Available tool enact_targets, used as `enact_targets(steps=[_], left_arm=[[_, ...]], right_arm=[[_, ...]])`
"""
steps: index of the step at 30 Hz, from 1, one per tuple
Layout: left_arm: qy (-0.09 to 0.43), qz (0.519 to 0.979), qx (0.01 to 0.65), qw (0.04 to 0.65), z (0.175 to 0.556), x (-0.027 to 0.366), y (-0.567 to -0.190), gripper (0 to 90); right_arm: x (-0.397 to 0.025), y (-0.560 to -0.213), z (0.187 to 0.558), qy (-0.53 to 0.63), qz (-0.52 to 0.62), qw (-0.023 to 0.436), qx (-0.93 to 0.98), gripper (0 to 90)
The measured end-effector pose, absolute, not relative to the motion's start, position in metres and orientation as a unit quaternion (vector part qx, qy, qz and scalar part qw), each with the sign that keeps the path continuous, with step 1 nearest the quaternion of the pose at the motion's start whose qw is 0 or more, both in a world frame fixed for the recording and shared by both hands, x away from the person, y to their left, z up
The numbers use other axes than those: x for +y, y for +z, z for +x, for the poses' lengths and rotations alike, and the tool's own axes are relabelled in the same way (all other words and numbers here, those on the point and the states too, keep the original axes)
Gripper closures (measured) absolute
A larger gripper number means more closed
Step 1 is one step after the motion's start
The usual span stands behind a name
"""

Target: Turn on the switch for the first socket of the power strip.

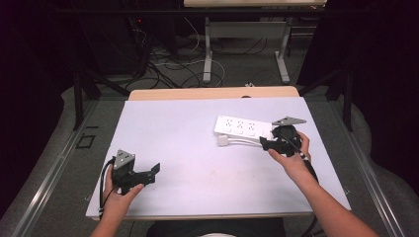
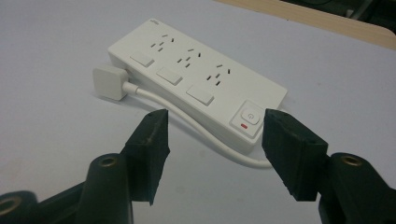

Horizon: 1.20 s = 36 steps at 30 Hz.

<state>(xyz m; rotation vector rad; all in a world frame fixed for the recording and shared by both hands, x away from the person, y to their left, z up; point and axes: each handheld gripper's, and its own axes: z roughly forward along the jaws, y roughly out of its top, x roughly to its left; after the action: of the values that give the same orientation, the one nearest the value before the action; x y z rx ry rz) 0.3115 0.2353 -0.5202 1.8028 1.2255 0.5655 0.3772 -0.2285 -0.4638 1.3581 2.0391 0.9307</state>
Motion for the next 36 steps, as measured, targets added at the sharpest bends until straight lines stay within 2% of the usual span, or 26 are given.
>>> enact_targets(steps=[17, 36], left_arm=[[0.230, 0.720, 0.491, 0.433, 0.313, 0.237, -0.520, 0.4], [0.232, 0.718, 0.493, 0.434, 0.313, 0.238, -0.519, 0.5]], right_arm=[[-0.202, -0.451, 0.410, 0.314, 0.473, 0.246, 0.786, 42.2], [-0.179, -0.466, 0.452, 0.279, 0.495, 0.209, 0.796, 42.4]])
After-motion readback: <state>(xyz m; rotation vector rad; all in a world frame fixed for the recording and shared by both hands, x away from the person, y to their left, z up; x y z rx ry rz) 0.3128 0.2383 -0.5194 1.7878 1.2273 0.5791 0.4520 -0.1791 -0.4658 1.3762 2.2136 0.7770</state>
